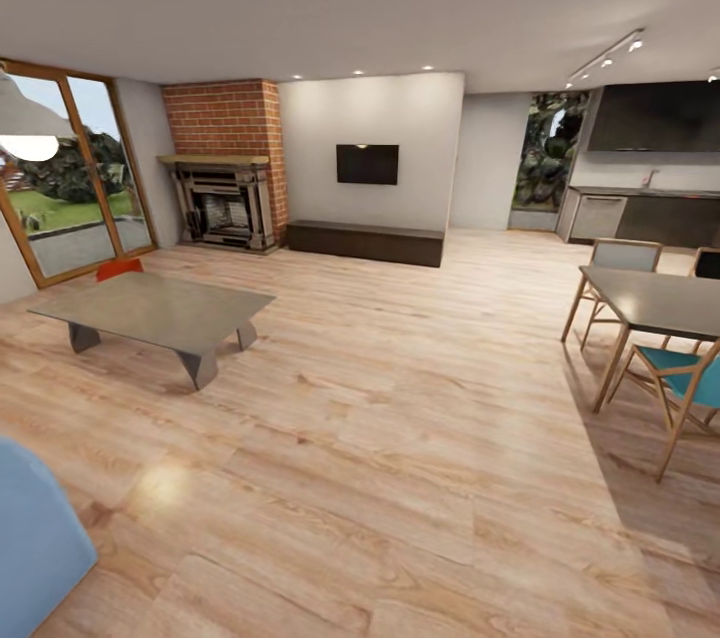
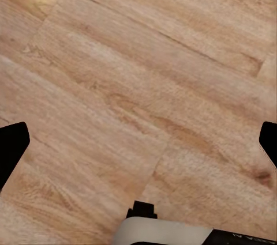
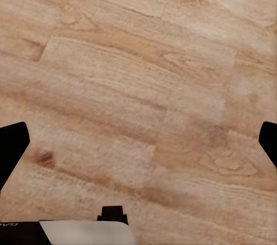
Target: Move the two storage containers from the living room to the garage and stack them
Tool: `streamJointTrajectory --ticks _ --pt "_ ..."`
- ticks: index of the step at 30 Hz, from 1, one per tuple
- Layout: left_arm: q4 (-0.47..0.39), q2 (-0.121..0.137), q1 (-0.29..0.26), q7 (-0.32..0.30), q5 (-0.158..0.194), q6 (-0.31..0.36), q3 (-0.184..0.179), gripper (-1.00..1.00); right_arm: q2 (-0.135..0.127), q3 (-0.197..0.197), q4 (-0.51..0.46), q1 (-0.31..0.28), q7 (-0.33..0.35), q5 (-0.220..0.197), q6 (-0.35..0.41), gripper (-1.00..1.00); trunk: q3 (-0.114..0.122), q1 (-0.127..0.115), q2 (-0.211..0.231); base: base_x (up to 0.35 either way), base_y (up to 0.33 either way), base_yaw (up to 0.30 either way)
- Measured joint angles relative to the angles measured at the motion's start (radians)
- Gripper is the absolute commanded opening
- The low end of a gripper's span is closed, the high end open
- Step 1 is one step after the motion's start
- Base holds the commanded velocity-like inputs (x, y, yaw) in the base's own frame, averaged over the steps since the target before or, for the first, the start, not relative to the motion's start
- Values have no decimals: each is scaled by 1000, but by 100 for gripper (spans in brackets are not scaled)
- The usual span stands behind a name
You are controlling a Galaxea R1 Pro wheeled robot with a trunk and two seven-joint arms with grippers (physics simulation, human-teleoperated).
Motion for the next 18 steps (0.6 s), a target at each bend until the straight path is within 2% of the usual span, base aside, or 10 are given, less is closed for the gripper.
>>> streamJointTrajectory --ticks 18 --pt "0 1 0 7 0 1 0 100 0 0 0 0 -1 0 0 100 0 0 0 287 14 0"
